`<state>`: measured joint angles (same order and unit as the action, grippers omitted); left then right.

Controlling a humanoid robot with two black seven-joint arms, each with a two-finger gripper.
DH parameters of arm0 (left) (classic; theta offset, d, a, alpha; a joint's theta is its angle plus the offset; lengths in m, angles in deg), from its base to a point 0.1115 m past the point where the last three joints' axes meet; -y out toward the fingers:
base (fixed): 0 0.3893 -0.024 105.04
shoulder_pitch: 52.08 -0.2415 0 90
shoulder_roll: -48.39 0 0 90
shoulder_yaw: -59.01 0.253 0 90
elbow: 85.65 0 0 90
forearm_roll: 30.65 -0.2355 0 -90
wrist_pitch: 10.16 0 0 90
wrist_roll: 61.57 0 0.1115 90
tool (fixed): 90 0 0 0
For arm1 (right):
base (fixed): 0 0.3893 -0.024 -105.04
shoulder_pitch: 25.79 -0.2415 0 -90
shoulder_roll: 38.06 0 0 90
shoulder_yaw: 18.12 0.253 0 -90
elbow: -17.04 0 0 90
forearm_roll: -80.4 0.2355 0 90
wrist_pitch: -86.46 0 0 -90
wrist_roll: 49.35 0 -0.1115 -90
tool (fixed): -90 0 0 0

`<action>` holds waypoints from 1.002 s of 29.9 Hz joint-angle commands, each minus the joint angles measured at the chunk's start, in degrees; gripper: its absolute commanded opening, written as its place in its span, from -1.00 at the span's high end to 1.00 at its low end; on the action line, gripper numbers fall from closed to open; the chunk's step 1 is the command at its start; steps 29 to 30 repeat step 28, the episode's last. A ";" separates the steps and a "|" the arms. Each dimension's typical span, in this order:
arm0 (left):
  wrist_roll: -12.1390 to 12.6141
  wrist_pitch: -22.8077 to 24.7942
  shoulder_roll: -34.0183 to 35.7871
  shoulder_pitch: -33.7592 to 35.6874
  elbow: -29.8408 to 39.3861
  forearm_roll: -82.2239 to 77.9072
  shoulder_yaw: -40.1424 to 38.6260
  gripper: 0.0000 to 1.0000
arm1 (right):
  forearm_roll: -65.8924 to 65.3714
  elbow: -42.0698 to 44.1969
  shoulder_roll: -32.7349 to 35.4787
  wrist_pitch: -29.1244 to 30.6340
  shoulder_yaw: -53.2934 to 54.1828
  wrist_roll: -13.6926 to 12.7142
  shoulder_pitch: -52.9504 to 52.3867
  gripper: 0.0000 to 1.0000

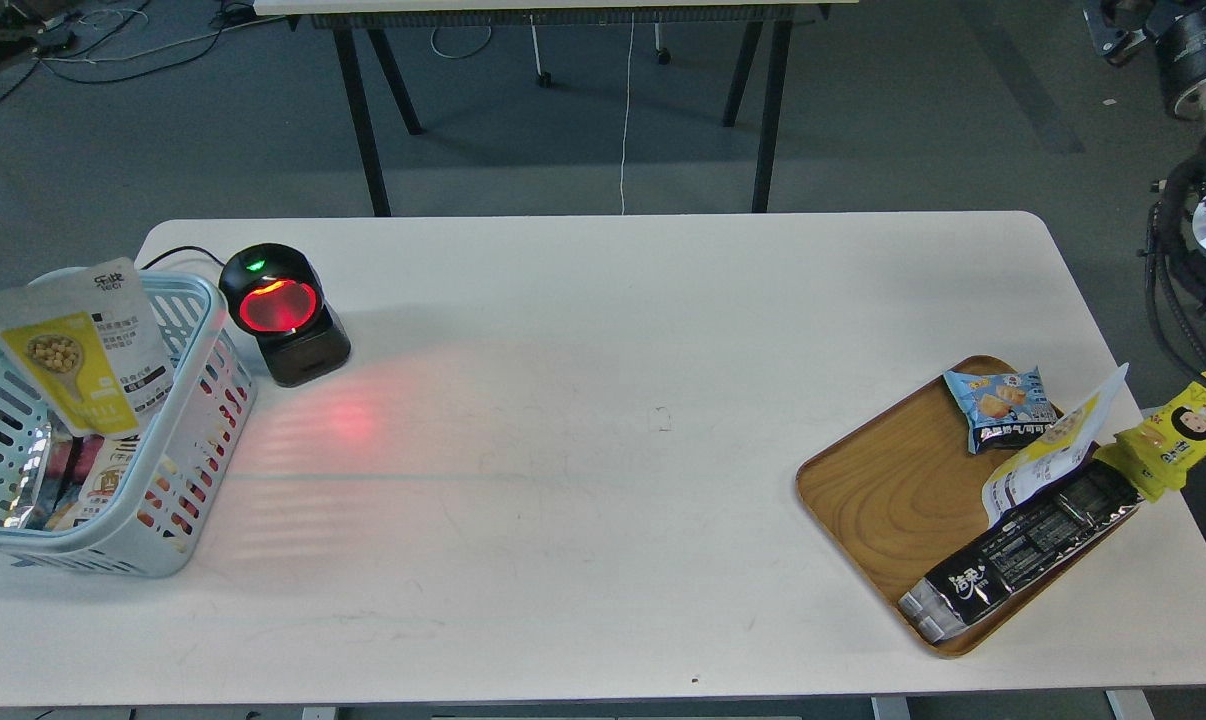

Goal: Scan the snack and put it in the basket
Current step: 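Lower the snack bag into the blue basket and release it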

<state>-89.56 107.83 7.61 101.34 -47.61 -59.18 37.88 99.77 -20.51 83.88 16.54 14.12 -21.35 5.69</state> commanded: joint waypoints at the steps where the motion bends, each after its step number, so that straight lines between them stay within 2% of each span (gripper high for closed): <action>1: -0.01 0.01 -7.63 0.21 -7.70 12.86 -1.72 -0.99 | 0.06 -0.33 -0.38 0.66 0.38 0.00 0.95 -0.97; 5: 0.48 0.01 -13.16 0.21 -10.35 22.27 -5.67 -0.99 | 0.32 0.11 -0.73 2.68 0.55 0.00 1.30 -0.97; 8: 6.79 0.01 -17.47 -0.14 -12.54 28.86 -9.53 -0.99 | 0.67 0.28 -0.82 2.77 1.08 0.00 1.47 -0.97; 11: 11.10 0.01 -21.16 -0.41 -15.35 35.02 -12.17 -0.99 | 0.67 0.63 -1.87 2.95 3.09 0.00 2.35 -0.98; 13: 12.78 0.01 -23.45 -0.49 -17.37 38.62 -12.97 -0.99 | 0.67 0.72 -2.66 3.04 3.89 0.00 2.79 -0.98; 17: 13.31 0.01 -27.15 -1.28 -18.26 45.22 -13.32 -0.99 | 0.59 2.74 -4.16 5.14 3.98 -0.40 2.88 -0.98; 22: 13.22 0.01 -27.68 -3.39 -17.91 53.39 -13.59 -0.99 | 0.59 8.45 -8.28 5.67 4.15 -3.56 2.45 -0.98; 30: 13.22 0.01 -27.42 -4.18 -17.65 54.11 -15.35 -0.99 | 0.41 9.86 -10.05 7.92 4.60 -3.65 2.35 -0.98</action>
